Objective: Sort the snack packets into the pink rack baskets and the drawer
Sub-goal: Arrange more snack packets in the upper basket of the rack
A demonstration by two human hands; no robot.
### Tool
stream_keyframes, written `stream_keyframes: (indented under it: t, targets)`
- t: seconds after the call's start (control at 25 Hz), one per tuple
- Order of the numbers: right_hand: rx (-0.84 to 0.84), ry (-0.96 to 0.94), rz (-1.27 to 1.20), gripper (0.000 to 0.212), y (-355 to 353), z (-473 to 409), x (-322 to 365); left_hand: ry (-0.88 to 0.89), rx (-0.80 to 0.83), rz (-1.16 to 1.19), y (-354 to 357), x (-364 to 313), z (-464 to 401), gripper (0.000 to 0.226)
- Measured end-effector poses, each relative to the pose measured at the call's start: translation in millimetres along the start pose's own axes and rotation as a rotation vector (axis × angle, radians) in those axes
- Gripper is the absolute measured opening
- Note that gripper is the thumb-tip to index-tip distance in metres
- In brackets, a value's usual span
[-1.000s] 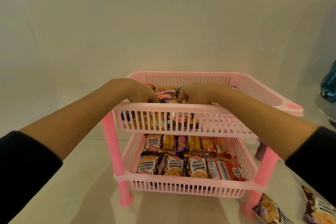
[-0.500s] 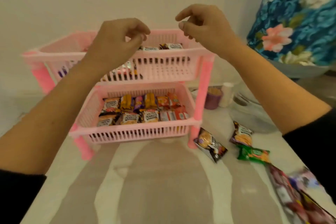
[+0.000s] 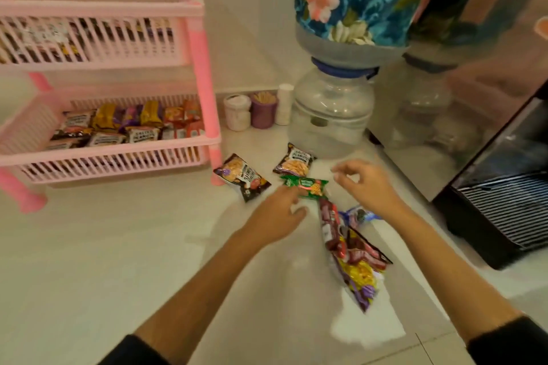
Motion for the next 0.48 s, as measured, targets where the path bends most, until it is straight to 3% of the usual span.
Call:
stream_keyframes:
  t: [0.08,0.28,0.48]
  targets:
    - [-0.020,0.051,0.051,0.015,-1.6,34.7,-42.1,-0.088,0.107,-0.030,59.3,-12.6,-1.5,0.044]
    - [-0.155,0.251,0.219,0.040,7.8,111.5,-100.6,-0.274,0.099,-0.081,111.5,-20.6,-21.6,0.047]
    - [0.022,0.399,0.216,0.081,51.5,135.1,-107.5,-0.375,0.081,-0.098,112.4,-7.2,-19.7,0.037]
Point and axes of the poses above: each hand's wrist, its own z-axis away from the middle knuckle, its own y-axis out of the palm, x = y × z, the point moved 10 cm from there along -z, towards the middle knuckle, and after that the axes turned 8 degrees about -z, right-handed, at the moved point
